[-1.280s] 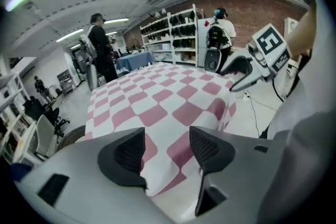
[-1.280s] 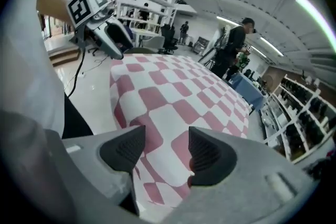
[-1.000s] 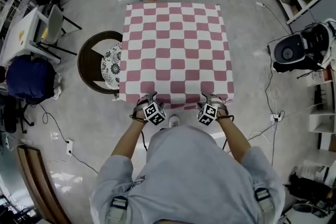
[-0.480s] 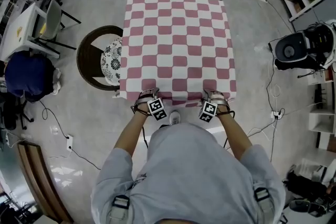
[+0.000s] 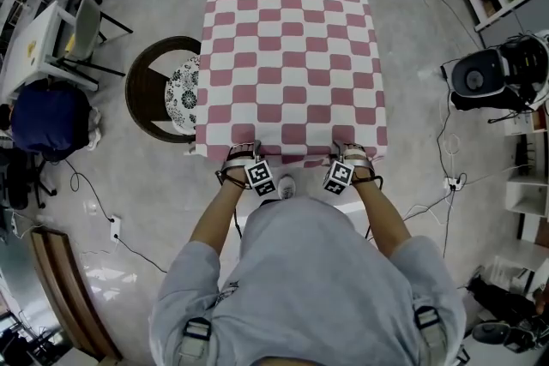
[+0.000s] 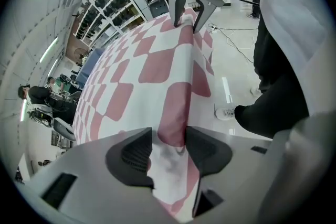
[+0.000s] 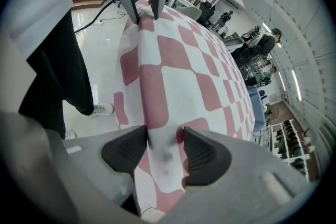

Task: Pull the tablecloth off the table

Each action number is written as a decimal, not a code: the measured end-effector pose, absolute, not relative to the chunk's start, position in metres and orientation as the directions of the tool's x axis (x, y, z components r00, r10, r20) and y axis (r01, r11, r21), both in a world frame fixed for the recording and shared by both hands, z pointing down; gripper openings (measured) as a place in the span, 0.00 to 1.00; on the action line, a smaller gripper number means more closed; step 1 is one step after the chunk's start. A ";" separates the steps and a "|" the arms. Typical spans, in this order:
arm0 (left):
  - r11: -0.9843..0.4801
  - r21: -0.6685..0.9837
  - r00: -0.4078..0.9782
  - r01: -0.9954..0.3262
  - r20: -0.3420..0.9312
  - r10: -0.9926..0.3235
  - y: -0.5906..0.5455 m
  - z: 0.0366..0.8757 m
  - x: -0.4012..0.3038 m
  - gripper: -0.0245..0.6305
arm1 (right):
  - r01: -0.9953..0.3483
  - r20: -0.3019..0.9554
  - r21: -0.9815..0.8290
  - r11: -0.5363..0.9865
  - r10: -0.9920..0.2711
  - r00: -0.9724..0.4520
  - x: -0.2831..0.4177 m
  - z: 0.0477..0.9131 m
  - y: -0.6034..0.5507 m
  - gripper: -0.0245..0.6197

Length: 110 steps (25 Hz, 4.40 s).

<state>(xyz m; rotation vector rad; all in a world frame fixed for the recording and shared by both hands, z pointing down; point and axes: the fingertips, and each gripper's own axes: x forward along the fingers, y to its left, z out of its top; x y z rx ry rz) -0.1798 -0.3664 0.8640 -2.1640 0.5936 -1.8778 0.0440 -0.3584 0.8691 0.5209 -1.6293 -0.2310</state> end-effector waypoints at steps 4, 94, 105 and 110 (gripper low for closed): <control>-0.893 -0.415 0.090 -0.173 0.897 -0.434 -0.364 0.862 -0.180 0.32 | -0.224 0.879 0.455 0.862 -0.475 -0.042 0.044 0.868 -0.356 0.36; -0.287 -0.036 0.258 -0.957 0.344 -0.903 0.012 0.477 -0.070 0.05 | -0.891 0.185 -0.018 0.454 -0.874 -0.450 0.165 0.483 0.005 0.06; -0.304 0.041 0.306 -0.952 0.177 -0.935 0.034 0.389 -0.096 0.05 | -0.887 -0.044 -0.049 0.459 -0.888 -0.458 0.141 0.384 0.027 0.06; -0.303 0.059 0.308 -0.951 0.168 -0.936 0.038 0.387 -0.101 0.05 | -0.890 -0.051 -0.078 0.450 -0.893 -0.447 0.138 0.380 0.027 0.06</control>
